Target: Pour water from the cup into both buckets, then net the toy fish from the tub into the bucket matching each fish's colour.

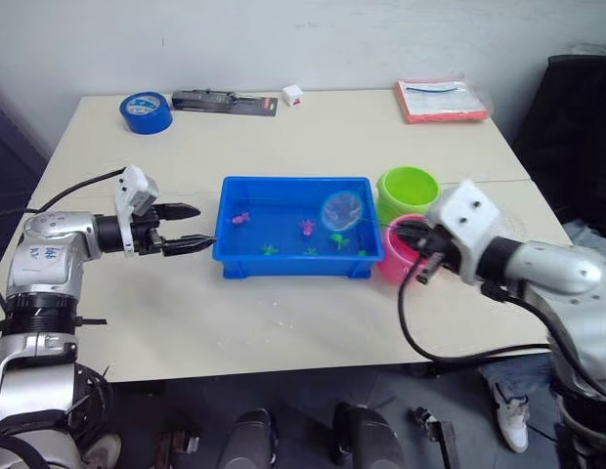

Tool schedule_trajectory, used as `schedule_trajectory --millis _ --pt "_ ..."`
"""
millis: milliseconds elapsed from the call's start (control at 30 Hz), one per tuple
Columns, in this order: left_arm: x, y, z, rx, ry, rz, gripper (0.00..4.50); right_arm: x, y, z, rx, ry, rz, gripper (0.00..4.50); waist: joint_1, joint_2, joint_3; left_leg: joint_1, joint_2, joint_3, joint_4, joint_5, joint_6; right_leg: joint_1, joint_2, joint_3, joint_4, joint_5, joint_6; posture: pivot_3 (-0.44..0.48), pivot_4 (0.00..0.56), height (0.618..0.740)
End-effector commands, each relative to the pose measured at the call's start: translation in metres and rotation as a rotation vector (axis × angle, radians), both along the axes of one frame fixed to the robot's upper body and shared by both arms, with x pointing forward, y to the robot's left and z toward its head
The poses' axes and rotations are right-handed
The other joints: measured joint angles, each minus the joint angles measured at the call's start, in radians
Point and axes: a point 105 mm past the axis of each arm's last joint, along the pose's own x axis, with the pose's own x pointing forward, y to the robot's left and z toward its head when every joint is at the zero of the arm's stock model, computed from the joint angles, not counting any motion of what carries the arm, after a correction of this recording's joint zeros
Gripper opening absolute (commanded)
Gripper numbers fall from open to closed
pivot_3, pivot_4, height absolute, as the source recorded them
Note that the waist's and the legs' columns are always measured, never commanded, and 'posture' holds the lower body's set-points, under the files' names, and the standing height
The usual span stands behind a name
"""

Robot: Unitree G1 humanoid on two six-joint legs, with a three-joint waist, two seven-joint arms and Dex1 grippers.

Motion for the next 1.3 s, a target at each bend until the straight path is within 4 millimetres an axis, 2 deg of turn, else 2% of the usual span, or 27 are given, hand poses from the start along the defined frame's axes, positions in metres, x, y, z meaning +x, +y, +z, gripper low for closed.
schedule_trajectory --millis 33,200,467,667,967,1300 --pt "-0.007 0.004 0.016 -0.011 -0.055 0.027 4.48 0.009 0.008 -0.003 0.015 0.034 -0.033 0.78 0.004 0.000 0.000 0.000 0.000 0.000 0.000 0.000 0.000 -0.001 0.000 0.000 0.001 0.000 0.000 0.000 0.150 0.737" --pt "-0.017 0.008 0.012 -0.018 -0.039 0.053 4.48 0.028 0.012 -0.006 -0.031 0.012 -0.090 0.78 0.004 0.000 0.000 -0.012 -0.005 0.002 0.007 0.000 0.001 -0.015 -0.002 0.002 0.010 0.000 0.000 0.000 0.150 0.737" --pt "-0.024 0.002 0.006 -0.001 -0.037 0.037 4.48 0.051 0.009 -0.008 -0.131 -0.057 -0.151 0.78 -0.011 0.000 0.000 -0.012 -0.006 0.003 0.006 0.000 0.000 -0.015 -0.001 0.002 0.010 0.000 -0.001 0.000 0.150 0.737" --pt "-0.023 -0.006 0.008 -0.005 -0.048 0.017 4.48 0.064 0.017 -0.016 -0.223 -0.102 -0.124 0.78 -0.017 0.000 0.000 -0.012 -0.005 0.004 0.006 0.000 0.000 -0.016 0.000 0.003 0.010 0.000 -0.001 0.000 0.150 0.737" --pt "-0.027 -0.007 0.011 -0.008 -0.053 0.017 4.48 0.057 0.032 -0.035 -0.285 -0.069 -0.008 0.78 -0.016 0.000 0.000 -0.012 -0.005 0.005 0.007 0.000 0.000 -0.016 0.000 0.003 0.011 0.000 -0.001 0.000 0.150 0.737" --pt "-0.028 -0.008 0.012 -0.019 -0.050 0.017 4.48 0.044 0.044 -0.035 -0.227 -0.016 0.056 0.78 -0.016 0.000 0.000 -0.012 -0.005 0.005 0.008 0.000 0.000 -0.016 0.000 0.003 0.012 0.000 -0.001 0.000 0.150 0.737"
